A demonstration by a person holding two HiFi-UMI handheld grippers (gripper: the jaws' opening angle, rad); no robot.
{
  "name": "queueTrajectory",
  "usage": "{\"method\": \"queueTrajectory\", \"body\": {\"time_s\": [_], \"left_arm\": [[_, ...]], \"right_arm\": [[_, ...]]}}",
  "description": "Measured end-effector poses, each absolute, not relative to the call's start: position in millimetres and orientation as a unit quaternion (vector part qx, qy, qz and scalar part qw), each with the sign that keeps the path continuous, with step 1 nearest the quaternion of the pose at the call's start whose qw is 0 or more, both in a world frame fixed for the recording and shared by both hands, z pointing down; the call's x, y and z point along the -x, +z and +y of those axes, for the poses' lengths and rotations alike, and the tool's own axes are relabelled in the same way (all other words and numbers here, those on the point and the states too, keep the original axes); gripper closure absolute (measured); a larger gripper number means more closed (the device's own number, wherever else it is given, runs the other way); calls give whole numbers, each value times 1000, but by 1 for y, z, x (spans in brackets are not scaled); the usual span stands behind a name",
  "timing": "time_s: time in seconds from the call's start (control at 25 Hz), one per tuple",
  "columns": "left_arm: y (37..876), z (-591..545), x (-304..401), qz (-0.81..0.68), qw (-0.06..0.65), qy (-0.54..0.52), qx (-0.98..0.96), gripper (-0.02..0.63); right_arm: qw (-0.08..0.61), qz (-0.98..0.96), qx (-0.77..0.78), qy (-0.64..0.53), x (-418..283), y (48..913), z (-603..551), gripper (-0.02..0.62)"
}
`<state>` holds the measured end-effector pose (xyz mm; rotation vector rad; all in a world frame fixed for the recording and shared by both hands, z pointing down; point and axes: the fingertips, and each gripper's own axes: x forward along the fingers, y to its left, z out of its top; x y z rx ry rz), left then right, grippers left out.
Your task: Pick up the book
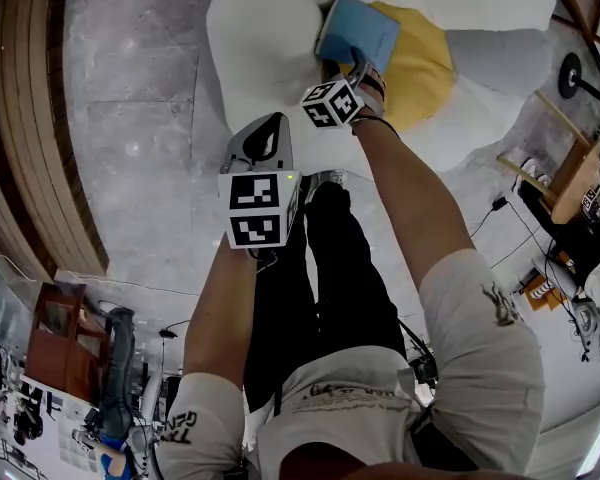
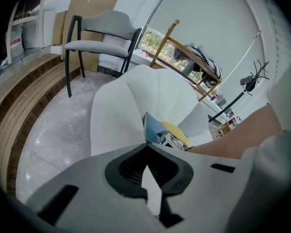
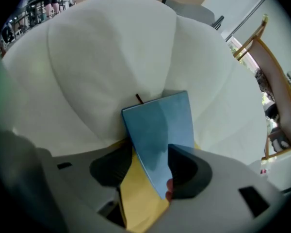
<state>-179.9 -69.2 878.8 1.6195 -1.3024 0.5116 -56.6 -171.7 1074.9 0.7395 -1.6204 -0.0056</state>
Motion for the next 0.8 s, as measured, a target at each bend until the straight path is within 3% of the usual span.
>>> {"method": "queueTrajectory", "body": {"time_s": [0.52, 0.8], "left_arm": [[889, -55, 181, -518, 485, 226, -667, 589], [880, -60, 175, -510, 475, 230, -679, 589]], "right_arm": [[628, -717, -303, -18, 64, 1089, -175, 387], [621, -733, -276, 19, 63, 1073, -173, 493]]}}
